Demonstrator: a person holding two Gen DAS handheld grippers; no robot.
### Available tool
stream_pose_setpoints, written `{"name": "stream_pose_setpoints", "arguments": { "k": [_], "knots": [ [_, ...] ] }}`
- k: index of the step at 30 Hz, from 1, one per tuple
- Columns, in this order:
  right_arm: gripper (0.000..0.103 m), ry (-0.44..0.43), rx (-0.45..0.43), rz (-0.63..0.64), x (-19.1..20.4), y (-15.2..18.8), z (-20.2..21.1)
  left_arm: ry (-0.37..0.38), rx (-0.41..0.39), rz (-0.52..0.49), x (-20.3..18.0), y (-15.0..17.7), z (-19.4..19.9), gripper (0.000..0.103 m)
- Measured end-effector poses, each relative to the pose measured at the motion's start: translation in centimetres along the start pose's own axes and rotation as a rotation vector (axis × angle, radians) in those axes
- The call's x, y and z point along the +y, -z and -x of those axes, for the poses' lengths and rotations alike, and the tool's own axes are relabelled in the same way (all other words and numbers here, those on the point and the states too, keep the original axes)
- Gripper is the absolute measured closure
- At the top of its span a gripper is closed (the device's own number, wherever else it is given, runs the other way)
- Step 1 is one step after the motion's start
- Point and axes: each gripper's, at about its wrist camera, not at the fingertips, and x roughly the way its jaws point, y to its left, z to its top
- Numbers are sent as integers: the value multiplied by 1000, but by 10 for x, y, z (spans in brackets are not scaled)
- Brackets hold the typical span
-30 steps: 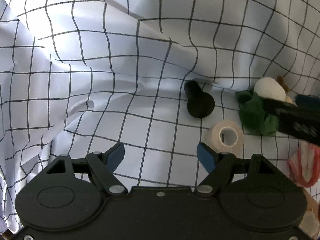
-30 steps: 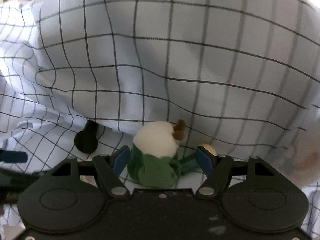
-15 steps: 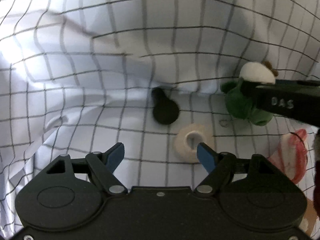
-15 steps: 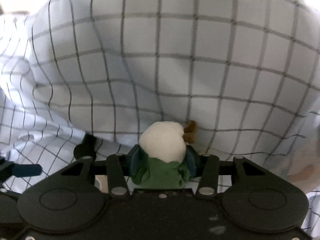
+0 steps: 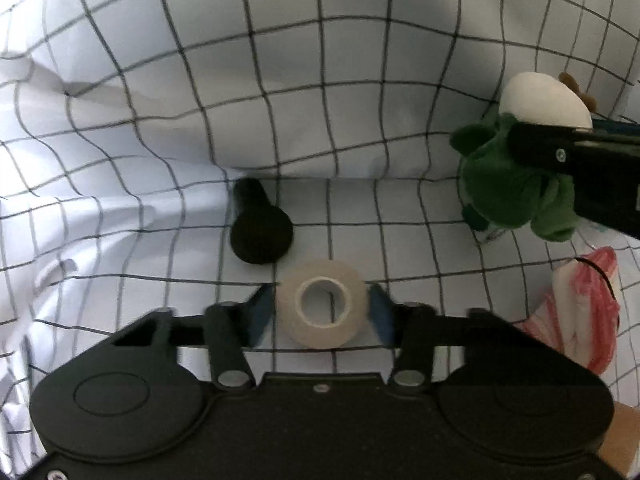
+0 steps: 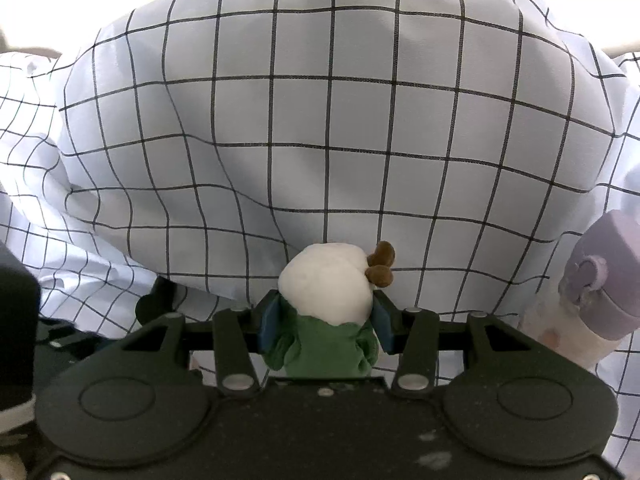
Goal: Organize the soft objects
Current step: 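Close the right gripper on the green plush toy while the left gripper grasps the beige tape roll, then lift the plush toy and tape roll and carry both over the wicker basket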
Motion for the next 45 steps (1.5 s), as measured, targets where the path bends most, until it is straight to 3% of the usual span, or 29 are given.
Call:
{"name": "stream_pose_setpoints", "arguments": {
  "k": [4,9,16,24,34,40,45],
  "knots": [
    [56,-2,3,3,9,-7,-5,-24,-33,0,3,8,6,55],
    [56,-34,-3,35,28,-1,8,-51,-48,71,31,22,26,55],
    [56,-135,-29,116,83,7,29,-138,-89,171,79,52,60,55],
    [56,-295,-52,208,143,33,69,-228,-141,269,120,109,107,55],
    [55,-440,-103,295,166,91,166,-285,-156,432,135,200,165,55],
    [55,-463,-138,338,153,142,234,-287,-195,457,120,246,208,55],
    [55,-458,-181,334,138,192,294,-275,-229,407,91,275,240,55]
  ]
}}
